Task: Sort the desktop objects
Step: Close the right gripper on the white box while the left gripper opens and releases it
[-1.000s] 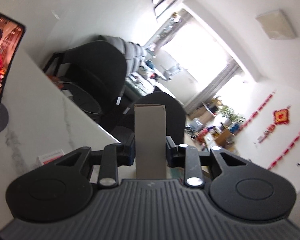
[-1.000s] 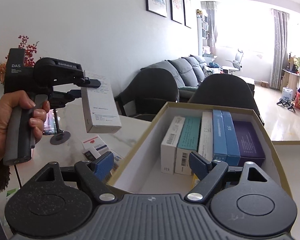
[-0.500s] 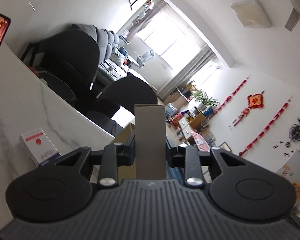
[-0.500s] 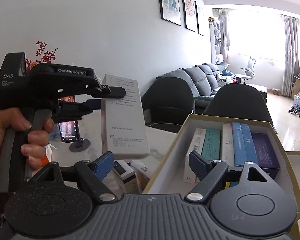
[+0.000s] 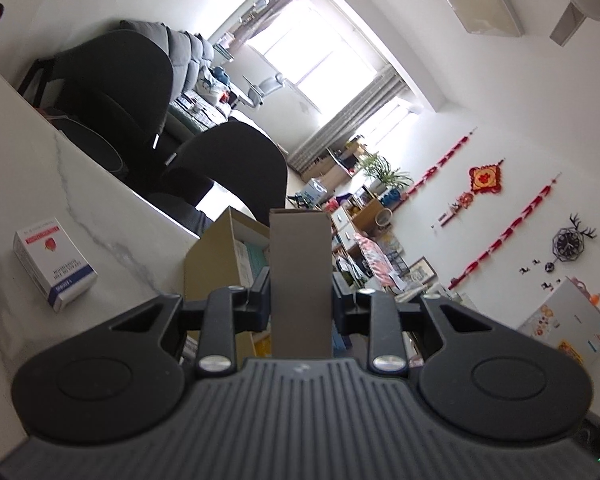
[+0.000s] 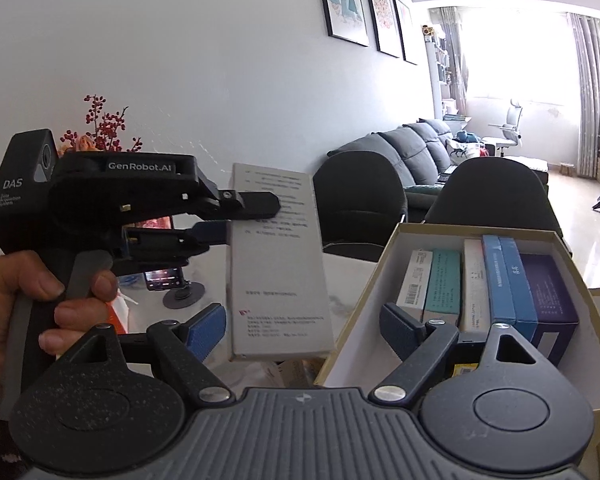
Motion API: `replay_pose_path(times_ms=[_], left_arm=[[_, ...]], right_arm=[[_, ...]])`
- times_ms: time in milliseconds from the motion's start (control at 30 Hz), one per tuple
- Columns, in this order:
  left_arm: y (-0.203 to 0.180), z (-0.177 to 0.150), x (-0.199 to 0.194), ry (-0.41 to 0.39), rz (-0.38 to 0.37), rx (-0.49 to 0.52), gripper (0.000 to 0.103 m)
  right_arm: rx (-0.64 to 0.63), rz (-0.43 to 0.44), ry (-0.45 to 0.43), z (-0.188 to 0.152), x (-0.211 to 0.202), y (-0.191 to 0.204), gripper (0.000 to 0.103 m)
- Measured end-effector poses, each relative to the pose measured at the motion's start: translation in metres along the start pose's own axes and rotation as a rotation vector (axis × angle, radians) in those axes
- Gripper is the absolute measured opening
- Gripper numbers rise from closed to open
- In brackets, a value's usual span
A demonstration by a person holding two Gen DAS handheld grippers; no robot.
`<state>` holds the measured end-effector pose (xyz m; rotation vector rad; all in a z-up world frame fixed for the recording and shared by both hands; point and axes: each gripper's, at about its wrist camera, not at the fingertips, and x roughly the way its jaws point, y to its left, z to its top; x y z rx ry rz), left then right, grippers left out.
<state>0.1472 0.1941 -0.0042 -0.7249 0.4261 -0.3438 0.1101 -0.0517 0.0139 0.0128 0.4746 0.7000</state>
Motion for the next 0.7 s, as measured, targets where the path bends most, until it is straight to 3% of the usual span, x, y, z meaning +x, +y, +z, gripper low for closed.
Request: replay_pose_path(times_ms=[400, 567, 700], left_arm=[[-0.007, -0.013, -0.001, 0.049, -0.071, 0.008, 0.027], [-0.005, -0.015, 0.003, 0.058, -0.068, 0.001, 0.027], [0.000, -0.015, 0.005, 0.066, -0.069, -0.016, 0.027]], right_arm=[[0.061, 0.035, 0.024, -0.007, 0.002, -0.007, 0.084], [0.094, 0.089, 0.041, -0.010, 0.003, -0.010, 0.068], [0.097, 0.095, 0.052, -0.011, 0.004, -0.010, 0.067]])
